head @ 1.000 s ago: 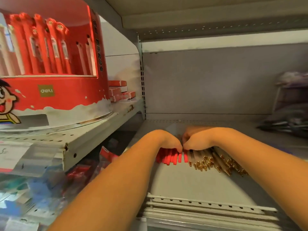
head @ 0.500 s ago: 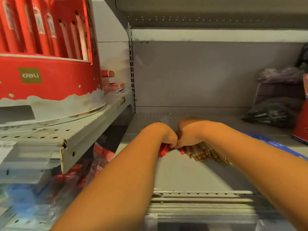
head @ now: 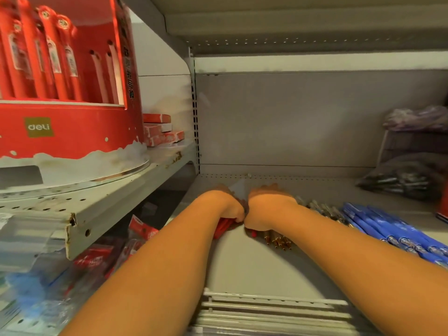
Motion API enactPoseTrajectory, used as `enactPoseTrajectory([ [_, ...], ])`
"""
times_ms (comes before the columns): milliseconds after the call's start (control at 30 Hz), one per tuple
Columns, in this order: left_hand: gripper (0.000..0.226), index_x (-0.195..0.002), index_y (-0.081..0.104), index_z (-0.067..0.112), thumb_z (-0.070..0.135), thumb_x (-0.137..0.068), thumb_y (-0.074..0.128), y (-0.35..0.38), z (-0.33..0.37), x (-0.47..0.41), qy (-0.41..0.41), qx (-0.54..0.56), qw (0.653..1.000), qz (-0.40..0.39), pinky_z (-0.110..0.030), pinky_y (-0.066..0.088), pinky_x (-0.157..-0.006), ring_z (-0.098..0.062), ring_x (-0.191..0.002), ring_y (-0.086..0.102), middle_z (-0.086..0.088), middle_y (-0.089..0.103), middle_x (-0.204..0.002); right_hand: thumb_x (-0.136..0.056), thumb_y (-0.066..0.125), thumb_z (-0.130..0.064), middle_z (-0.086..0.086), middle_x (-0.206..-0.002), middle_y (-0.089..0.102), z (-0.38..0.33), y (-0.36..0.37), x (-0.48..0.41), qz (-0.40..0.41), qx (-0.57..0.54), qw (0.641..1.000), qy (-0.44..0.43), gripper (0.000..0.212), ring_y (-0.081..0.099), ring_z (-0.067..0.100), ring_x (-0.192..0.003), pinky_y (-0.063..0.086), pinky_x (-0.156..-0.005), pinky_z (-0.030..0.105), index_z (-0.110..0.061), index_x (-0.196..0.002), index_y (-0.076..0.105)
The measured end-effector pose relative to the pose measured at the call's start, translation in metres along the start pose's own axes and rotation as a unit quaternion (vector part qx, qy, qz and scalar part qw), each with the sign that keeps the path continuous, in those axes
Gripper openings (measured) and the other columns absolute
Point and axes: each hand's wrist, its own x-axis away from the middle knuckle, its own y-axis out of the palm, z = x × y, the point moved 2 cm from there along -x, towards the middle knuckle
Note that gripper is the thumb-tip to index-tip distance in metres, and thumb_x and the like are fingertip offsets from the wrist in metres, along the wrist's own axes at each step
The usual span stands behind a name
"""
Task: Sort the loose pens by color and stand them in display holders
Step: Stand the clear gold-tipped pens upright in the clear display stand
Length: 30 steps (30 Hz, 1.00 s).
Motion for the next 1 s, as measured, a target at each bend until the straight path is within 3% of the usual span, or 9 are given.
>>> enactPoseTrajectory([
  [67, 0.013, -0.093, 0.062, 0.007, 0.018, -0.088, 0.058, 0.000, -0.001, 0.003, -0.012, -0.020, 1.000, -0.015, -0.028, 0.048, -0.055, -0.025, -0.067, 0.059, -0.011, 0.059, -0.080, -0.085, 0.063, -0.031, 0.001, -0.073, 0.063, 0.000, 0.000, 0.000, -0.006, -0.020, 1.000, 0.007, 0.019, 0.061, 0.021, -0.065, 0.053, -0.063, 0.030, -0.017, -0.073, 0.059],
  [133, 0.016, -0.103, 0.061, 0.012, 0.012, -0.088, 0.056, 0.000, 0.001, 0.007, -0.008, -0.040, 0.999, -0.031, -0.029, 0.050, -0.061, -0.029, -0.077, 0.060, -0.011, 0.057, -0.083, -0.086, 0.061, -0.029, 0.002, -0.075, 0.063, 0.001, 0.000, -0.001, 0.000, -0.020, 1.000, 0.005, 0.018, 0.061, 0.021, -0.065, 0.054, -0.064, 0.030, -0.016, -0.074, 0.057],
  [200, 0.008, -0.096, 0.055, 0.012, 0.009, -0.089, 0.056, -0.001, 0.001, 0.008, -0.004, -0.050, 0.998, -0.028, -0.029, 0.048, -0.062, -0.029, -0.082, 0.058, -0.010, 0.053, -0.079, -0.086, 0.060, -0.027, 0.002, -0.073, 0.062, 0.002, -0.002, -0.001, -0.001, -0.022, 1.000, 0.006, 0.018, 0.059, 0.020, -0.061, 0.053, -0.061, 0.030, -0.016, -0.072, 0.055],
  [333, 0.012, -0.100, 0.052, 0.007, 0.010, -0.089, 0.053, -0.001, 0.000, 0.009, -0.019, -0.065, 0.997, -0.032, -0.027, 0.044, -0.059, -0.023, -0.063, 0.049, -0.012, 0.052, -0.080, -0.081, 0.064, -0.030, -0.002, -0.051, 0.064, 0.007, -0.010, -0.003, 0.005, -0.060, 0.998, 0.024, 0.022, 0.062, 0.017, -0.045, 0.052, -0.051, 0.025, -0.016, -0.065, 0.061],
  [433, 0.014, -0.104, 0.050, 0.009, 0.013, -0.092, 0.056, 0.000, 0.000, 0.006, -0.027, -0.065, 0.997, -0.020, -0.031, 0.046, -0.072, -0.019, -0.061, 0.045, -0.008, 0.047, -0.078, -0.081, 0.065, -0.033, 0.000, -0.068, 0.061, 0.013, -0.016, -0.008, 0.051, -0.073, 0.996, 0.029, 0.019, 0.059, 0.017, -0.057, 0.041, -0.047, 0.024, -0.017, -0.074, 0.057],
  [600, 0.029, -0.114, 0.054, 0.011, 0.018, -0.088, 0.061, 0.002, -0.005, 0.003, -0.043, -0.040, 0.998, -0.017, -0.033, 0.051, -0.085, -0.024, -0.080, 0.056, -0.008, 0.054, -0.088, -0.084, 0.068, -0.030, 0.001, -0.070, 0.056, 0.028, -0.023, -0.011, 0.070, -0.110, 0.990, 0.052, 0.023, 0.055, 0.015, -0.060, 0.037, -0.043, 0.022, -0.016, -0.073, 0.054],
  [800, 0.038, -0.117, 0.060, -0.002, 0.011, -0.082, 0.054, 0.001, -0.013, 0.006, -0.038, 0.039, 0.998, -0.022, -0.031, 0.052, -0.078, -0.027, -0.071, 0.053, -0.018, 0.062, -0.097, -0.088, 0.067, -0.036, -0.001, -0.055, 0.060, 0.049, -0.030, -0.005, 0.082, -0.175, 0.977, 0.094, 0.032, 0.054, 0.010, -0.039, 0.047, -0.043, 0.019, -0.014, -0.068, 0.056],
  [900, 0.020, -0.101, 0.059, 0.002, 0.015, -0.088, 0.051, -0.002, -0.012, 0.011, -0.037, 0.146, 0.989, -0.004, -0.026, 0.041, -0.060, -0.018, -0.053, 0.045, -0.011, 0.060, -0.084, -0.091, 0.066, -0.034, 0.003, -0.057, 0.066, 0.058, -0.035, -0.002, 0.073, -0.318, 0.935, 0.138, 0.031, 0.058, 0.012, -0.041, 0.053, -0.052, 0.021, -0.010, -0.074, 0.058],
  [1000, 0.015, -0.082, 0.060, 0.004, 0.017, -0.088, 0.056, -0.008, -0.002, 0.012, 0.005, 0.250, 0.966, 0.058, -0.025, 0.040, -0.052, -0.018, -0.043, 0.044, -0.009, 0.061, -0.069, -0.092, 0.066, -0.017, 0.005, -0.062, 0.067, 0.060, -0.038, 0.012, 0.065, -0.512, 0.843, 0.155, 0.020, 0.060, 0.009, -0.044, 0.050, -0.050, 0.018, -0.003, -0.079, 0.059],
])
